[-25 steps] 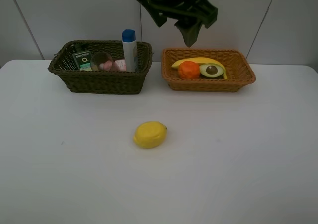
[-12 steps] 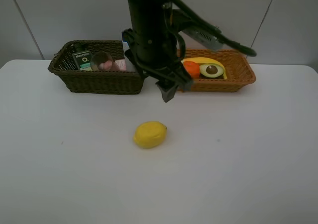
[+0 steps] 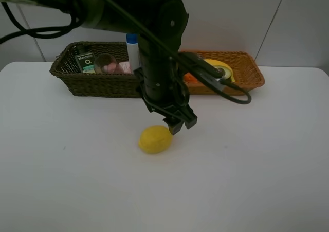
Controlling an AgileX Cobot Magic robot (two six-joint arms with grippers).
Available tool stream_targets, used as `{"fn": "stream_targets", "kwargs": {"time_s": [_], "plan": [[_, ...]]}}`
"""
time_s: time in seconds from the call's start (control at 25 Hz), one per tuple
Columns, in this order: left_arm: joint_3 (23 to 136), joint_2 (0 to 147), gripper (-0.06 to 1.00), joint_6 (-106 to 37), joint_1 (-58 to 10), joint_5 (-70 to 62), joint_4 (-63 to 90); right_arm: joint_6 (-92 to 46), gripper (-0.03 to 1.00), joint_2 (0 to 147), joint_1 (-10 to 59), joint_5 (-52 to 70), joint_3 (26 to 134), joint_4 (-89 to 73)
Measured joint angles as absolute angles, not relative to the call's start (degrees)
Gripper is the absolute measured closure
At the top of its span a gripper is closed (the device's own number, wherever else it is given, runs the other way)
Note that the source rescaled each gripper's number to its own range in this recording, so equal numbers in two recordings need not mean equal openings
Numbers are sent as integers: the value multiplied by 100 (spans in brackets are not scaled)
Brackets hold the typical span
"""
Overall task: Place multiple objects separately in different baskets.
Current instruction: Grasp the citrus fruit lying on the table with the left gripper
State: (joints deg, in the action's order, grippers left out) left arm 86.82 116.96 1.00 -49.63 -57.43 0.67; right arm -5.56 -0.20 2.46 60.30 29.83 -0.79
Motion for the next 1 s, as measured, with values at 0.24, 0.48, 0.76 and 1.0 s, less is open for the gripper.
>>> {"fn": "stream_targets", "kwargs": {"time_s": [0.24, 0.48, 0.76, 1.0], "plan": [[8682, 12059, 2, 100, -4963, -5706, 67, -556, 7, -20, 246, 6030, 2983, -79], [8682, 12345, 2, 94, -4963, -5681, 0, -556, 7, -20, 246, 6030, 2983, -79], [8682, 12541, 2, 94, -4963, -5613, 53, -556, 7, -20, 246, 6030, 2983, -79], [8671, 12627, 2, 94, -4963, -5555, 53, -556, 7, -20, 246, 6030, 2983, -79]]}}
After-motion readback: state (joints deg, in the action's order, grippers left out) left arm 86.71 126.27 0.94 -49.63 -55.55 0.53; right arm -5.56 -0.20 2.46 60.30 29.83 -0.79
